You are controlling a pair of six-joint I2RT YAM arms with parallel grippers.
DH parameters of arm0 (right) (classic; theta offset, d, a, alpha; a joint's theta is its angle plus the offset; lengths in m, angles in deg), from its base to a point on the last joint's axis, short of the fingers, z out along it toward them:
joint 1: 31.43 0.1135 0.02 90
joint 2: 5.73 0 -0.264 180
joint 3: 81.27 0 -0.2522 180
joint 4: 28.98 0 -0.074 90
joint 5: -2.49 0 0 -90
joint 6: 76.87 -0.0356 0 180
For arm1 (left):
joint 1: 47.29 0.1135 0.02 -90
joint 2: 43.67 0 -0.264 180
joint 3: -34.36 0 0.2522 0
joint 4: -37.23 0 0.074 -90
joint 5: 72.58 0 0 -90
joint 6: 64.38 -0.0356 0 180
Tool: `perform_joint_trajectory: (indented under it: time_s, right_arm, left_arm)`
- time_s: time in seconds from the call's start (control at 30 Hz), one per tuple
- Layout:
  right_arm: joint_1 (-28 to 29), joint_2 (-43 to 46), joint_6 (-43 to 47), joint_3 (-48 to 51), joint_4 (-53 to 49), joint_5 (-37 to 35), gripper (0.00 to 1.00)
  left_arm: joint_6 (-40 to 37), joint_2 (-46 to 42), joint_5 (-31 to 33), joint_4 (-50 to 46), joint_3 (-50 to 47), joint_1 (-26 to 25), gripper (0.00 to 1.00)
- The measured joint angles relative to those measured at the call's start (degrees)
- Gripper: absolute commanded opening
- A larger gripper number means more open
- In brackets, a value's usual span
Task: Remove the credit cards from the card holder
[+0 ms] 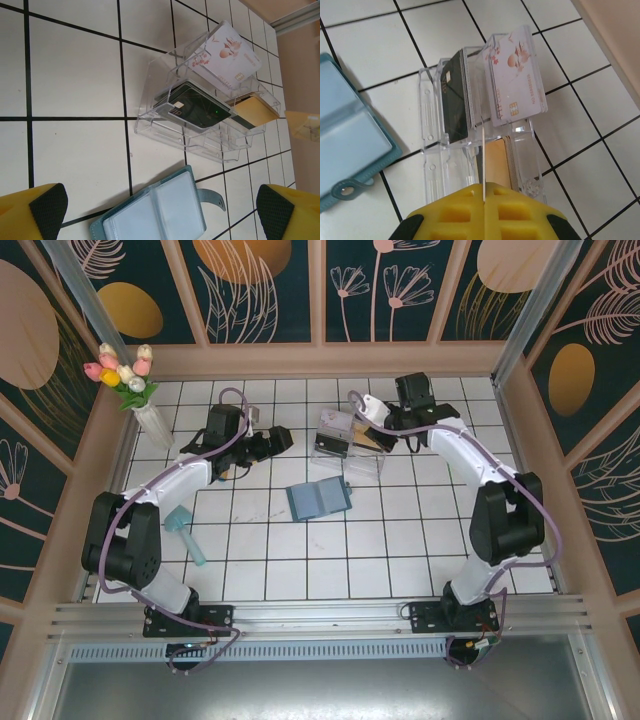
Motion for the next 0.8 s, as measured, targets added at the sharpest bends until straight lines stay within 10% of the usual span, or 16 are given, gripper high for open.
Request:
perform_joint_trajectory:
  time_s: [0.8]
  right_arm:
    - [0.04,-8.24,7.78,-9.40,-9.99,-2.71,0.00]
  left_arm:
    - [0.00,0.13,0.00,-0.63,0.00,0.00,0.99]
